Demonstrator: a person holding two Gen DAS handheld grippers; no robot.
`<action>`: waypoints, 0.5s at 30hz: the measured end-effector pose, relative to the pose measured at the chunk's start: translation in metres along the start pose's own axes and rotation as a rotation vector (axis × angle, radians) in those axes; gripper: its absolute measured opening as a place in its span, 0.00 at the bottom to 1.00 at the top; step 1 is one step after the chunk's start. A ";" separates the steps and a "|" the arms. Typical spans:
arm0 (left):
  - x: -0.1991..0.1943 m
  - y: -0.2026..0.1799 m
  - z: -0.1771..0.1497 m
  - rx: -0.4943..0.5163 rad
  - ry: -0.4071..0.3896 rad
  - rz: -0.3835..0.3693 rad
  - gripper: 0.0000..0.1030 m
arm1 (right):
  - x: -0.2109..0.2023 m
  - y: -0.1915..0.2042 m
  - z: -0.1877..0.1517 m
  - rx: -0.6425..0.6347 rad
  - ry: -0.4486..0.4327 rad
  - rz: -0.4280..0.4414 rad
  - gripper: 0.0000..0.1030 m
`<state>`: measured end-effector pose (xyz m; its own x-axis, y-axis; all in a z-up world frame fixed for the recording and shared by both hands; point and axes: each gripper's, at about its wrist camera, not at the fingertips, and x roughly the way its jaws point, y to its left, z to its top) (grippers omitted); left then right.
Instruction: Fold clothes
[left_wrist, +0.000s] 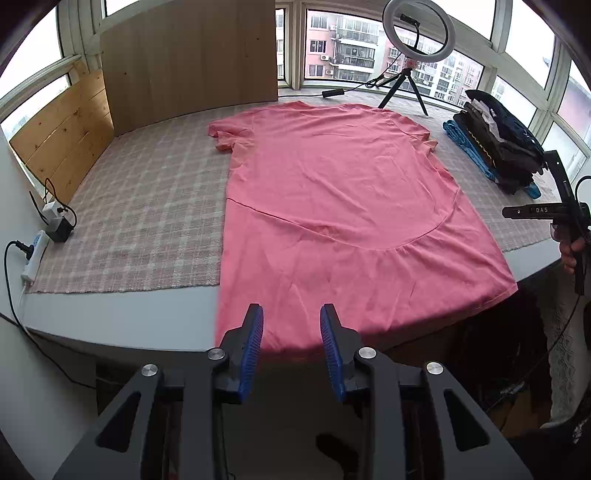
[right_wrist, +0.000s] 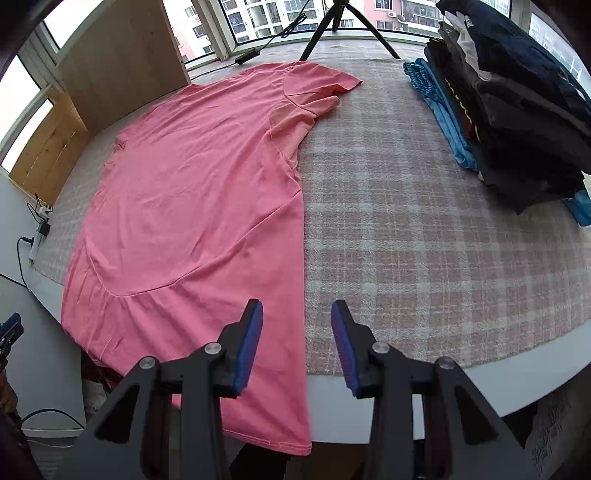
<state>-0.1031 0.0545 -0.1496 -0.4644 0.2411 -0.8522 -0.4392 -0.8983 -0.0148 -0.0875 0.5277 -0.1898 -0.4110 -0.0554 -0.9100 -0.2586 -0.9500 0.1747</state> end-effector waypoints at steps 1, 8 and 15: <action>0.002 0.007 -0.007 -0.010 0.004 -0.003 0.30 | -0.002 -0.003 -0.007 0.001 -0.007 -0.004 0.37; 0.035 0.046 -0.032 -0.048 0.073 -0.024 0.30 | -0.024 -0.033 -0.073 0.032 -0.063 -0.104 0.37; 0.060 0.039 -0.035 0.038 0.113 -0.023 0.35 | -0.010 -0.040 -0.121 0.038 0.011 -0.097 0.37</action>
<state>-0.1217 0.0212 -0.2199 -0.3652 0.2163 -0.9054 -0.4786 -0.8779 -0.0167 0.0329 0.5287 -0.2332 -0.3727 0.0323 -0.9274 -0.3300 -0.9387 0.0999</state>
